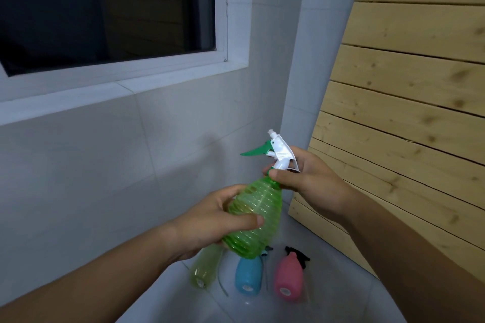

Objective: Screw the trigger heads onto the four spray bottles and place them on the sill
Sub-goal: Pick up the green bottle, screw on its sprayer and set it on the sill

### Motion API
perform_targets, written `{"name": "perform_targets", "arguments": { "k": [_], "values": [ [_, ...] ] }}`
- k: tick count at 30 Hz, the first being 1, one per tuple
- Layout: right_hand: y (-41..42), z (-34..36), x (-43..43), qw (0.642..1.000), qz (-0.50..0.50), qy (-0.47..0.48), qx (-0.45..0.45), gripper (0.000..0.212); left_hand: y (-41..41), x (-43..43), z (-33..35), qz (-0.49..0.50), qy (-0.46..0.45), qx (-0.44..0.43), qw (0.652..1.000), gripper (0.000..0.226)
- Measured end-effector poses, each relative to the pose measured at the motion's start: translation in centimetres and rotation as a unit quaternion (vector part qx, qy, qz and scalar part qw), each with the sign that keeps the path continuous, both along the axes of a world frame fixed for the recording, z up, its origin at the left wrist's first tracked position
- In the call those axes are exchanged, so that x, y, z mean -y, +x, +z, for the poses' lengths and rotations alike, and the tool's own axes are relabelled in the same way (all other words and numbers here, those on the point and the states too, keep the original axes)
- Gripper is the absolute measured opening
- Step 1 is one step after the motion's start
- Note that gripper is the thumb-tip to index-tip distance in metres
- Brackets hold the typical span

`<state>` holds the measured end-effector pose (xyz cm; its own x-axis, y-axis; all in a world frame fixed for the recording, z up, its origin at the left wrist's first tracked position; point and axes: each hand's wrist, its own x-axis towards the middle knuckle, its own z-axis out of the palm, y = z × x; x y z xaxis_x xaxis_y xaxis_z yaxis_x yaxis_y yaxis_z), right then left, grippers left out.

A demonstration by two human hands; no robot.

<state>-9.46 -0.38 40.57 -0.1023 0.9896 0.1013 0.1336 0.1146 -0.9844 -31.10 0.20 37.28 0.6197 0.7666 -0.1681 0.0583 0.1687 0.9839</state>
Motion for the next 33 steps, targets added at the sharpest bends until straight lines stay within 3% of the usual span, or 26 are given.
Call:
{"name": "perform_targets", "arguments": {
  "k": [4,8,13,18,21,26,33],
  "values": [
    [-0.7,-0.6,0.0,0.992,-0.079,0.023,0.092,0.026,0.1,0.3,-0.1,-0.007,0.009,-0.005,1.000,0.042],
    [0.1,0.1,0.1,1.000,0.003,-0.011,-0.012,0.029,0.1,0.1,0.0,0.006,0.013,0.005,1.000,0.042],
    [-0.6,-0.3,0.1,0.995,-0.069,0.026,0.064,0.029,0.5,0.4,-0.2,0.016,0.032,0.011,0.999,0.044],
    [0.1,0.3,0.1,0.987,0.021,-0.034,-0.153,0.027,0.1,0.1,0.2,0.014,0.015,0.035,0.999,0.043],
    [-0.2,0.0,0.2,0.973,0.042,-0.057,-0.219,0.038,0.3,0.1,0.3,0.008,0.011,0.050,0.999,0.043],
    [-0.8,-0.1,-0.2,0.980,-0.015,-0.025,-0.198,0.027,0.4,0.0,0.2,0.014,0.039,0.066,0.997,0.051],
    [-1.4,-0.9,-1.0,0.984,-0.076,-0.005,-0.163,0.012,0.7,-0.6,-0.2,0.053,0.101,0.030,0.993,0.046]
  ]
}}
